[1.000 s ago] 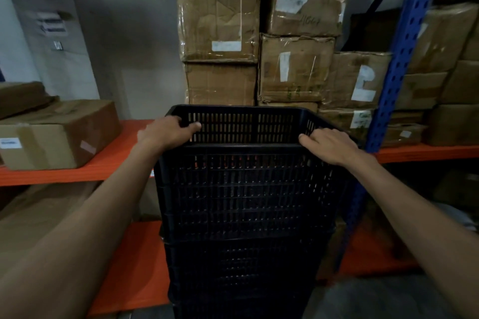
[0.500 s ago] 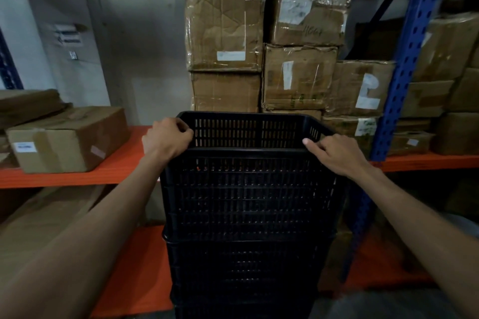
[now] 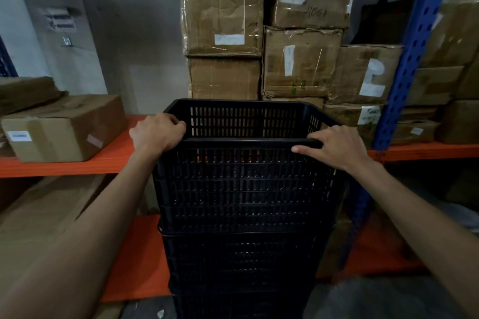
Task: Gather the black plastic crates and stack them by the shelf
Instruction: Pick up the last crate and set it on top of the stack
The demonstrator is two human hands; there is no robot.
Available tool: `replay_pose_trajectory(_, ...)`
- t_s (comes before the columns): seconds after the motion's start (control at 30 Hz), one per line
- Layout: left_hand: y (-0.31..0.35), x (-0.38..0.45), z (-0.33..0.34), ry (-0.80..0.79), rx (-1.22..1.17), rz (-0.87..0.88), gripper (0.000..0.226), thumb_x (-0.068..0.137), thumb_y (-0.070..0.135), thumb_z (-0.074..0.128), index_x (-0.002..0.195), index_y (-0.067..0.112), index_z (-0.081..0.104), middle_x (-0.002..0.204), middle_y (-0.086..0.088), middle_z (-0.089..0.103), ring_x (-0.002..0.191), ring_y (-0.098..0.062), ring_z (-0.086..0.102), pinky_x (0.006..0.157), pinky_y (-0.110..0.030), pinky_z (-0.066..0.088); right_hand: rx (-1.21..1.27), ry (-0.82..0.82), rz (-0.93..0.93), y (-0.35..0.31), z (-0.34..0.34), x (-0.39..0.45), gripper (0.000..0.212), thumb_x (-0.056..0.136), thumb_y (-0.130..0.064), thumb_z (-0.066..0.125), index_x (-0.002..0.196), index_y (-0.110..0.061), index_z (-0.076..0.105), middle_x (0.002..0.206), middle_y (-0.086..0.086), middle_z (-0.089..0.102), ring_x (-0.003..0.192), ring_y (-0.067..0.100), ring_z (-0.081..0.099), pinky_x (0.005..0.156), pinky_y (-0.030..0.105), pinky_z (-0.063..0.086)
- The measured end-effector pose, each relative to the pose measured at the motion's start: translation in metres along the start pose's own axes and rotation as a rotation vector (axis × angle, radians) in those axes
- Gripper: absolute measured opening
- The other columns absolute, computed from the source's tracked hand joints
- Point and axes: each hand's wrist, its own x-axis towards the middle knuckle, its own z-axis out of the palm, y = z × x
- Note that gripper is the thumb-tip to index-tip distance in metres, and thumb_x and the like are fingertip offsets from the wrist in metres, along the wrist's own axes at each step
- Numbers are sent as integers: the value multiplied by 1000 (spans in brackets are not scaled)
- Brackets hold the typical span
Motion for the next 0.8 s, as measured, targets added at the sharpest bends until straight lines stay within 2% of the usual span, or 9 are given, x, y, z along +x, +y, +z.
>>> replay_pose_trajectory(0.17, -6, -3, -3, -55, 48, -3, 49, 85, 54, 37, 116, 30, 65, 110, -16, 66, 102, -39, 60, 73, -38, 34, -4, -5, -6, -4, -2, 0, 98, 67, -94, 14, 100, -27, 78, 58, -2, 67, 49, 12, 52, 42, 21, 22)
replay_pose_trajectory(0.27, 0, -2, -5, -48, 41, -3, 49, 84, 53, 37, 116, 29, 65, 113, -17, 66, 104, -39, 59, 74, -39, 35, 25, -29, 35, -2, -4, 2, 100, 66, -95, 15, 102, -26, 77, 53, -6, 57, 48, 9, 48, 43, 21, 24)
replay_pose_trajectory(0.43, 1, 0, -3, -57, 46, -18, 50, 82, 51, 38, 115, 27, 67, 116, -19, 65, 107, -40, 59, 74, -40, 34, 49, -52, 33, -3, -3, 4, 89, 71, -93, 19, 91, -30, 78, 43, -15, 42, 41, 1, 38, 40, 21, 24)
replay_pose_trajectory(0.47, 1, 0, -3, -49, 44, -15, 50, 81, 52, 38, 115, 27, 67, 116, -19, 66, 107, -40, 59, 74, -40, 34, 55, -41, 29, -2, -3, 4, 88, 72, -92, 19, 90, -29, 78, 42, -15, 42, 41, 1, 38, 40, 21, 23)
replay_pose_trajectory(0.53, 0, -2, -3, -17, 14, -15, 49, 81, 52, 39, 113, 28, 67, 113, -19, 67, 104, -41, 60, 74, -40, 35, 72, -55, 28, -1, -4, 2, 87, 72, -92, 16, 91, -31, 76, 49, -7, 54, 45, 7, 45, 41, 23, 28)
replay_pose_trajectory(0.6, -1, -4, -4, 26, -38, -18, 46, 81, 52, 43, 110, 28, 69, 109, -18, 68, 101, -41, 61, 74, -40, 37, 108, -85, 37, 0, -6, 3, 86, 74, -90, 9, 95, -35, 72, 61, -2, 62, 53, 12, 51, 46, 26, 30)
replay_pose_trajectory(0.7, -1, -6, -6, 56, -119, -21, 42, 80, 52, 48, 105, 27, 71, 104, -17, 69, 97, -41, 63, 74, -40, 37, 151, -91, 33, -1, -10, 6, 80, 80, -85, 7, 98, -35, 66, 66, -7, 57, 63, 14, 51, 62, 33, 34)
replay_pose_trajectory(0.8, 0, -7, -8, 70, -163, -19, 36, 80, 48, 51, 102, 27, 71, 100, -14, 68, 95, -39, 63, 73, -39, 36, 102, -84, 70, -1, -8, 5, 82, 83, -83, 8, 91, -30, 70, 62, -7, 55, 59, 13, 45, 70, 37, 35)
